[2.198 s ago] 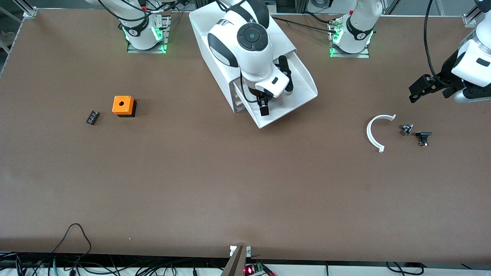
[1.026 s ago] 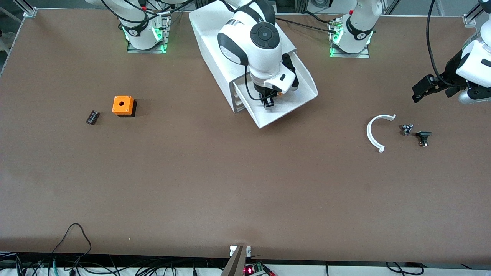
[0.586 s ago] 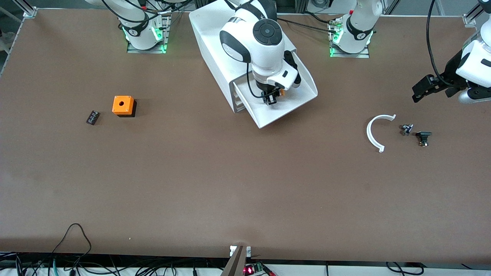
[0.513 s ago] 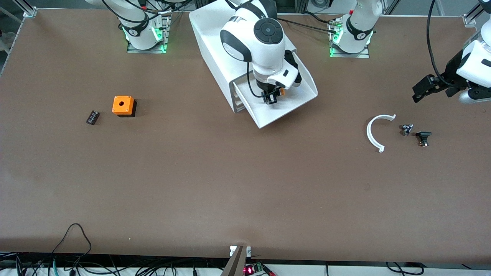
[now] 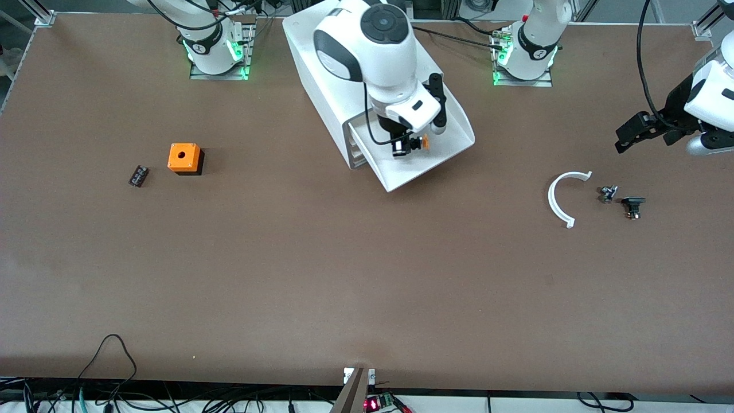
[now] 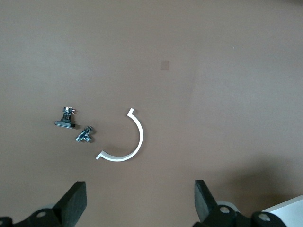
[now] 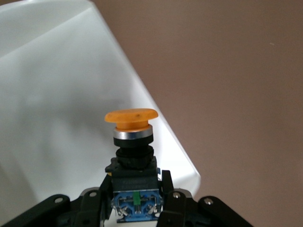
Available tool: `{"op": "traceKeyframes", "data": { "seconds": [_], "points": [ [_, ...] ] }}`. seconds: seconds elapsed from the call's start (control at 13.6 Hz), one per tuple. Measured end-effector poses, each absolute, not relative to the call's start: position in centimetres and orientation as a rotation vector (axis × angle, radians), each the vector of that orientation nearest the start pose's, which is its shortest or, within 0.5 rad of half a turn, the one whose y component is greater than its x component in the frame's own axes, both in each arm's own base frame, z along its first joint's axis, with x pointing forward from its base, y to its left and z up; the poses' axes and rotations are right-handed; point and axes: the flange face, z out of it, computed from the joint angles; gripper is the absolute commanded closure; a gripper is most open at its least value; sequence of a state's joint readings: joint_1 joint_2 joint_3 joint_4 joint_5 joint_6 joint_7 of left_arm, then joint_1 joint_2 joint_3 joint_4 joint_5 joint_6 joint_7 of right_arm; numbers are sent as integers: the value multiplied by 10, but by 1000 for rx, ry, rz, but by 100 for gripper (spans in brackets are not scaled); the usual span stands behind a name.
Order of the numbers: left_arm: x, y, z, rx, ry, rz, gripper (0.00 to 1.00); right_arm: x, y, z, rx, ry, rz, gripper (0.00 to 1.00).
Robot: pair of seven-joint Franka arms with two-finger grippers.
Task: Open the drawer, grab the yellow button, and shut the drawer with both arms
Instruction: 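Lift the yellow button out and carry it toward the orange box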
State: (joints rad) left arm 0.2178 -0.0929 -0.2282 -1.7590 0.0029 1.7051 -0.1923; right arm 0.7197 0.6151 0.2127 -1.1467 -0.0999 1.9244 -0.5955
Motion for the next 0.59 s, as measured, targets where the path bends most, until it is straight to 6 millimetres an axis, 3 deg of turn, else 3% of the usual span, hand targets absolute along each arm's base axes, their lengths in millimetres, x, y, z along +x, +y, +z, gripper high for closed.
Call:
{"op": "traceKeyframes", "data": {
  "seconds": [0.29,0.44,0.59],
  "points": [
    [535,-10,596,-3109,-285,-57,0,531,512,505,-2578,-1691,-340,81],
    [535,-10,596,-3109,-285,-53,0,562,475,507,-2781,-1413,-352,81],
    [535,-10,596,-3109,-286,-51,0,594,429,496,-2974,-1099,-324,81]
  ]
}}
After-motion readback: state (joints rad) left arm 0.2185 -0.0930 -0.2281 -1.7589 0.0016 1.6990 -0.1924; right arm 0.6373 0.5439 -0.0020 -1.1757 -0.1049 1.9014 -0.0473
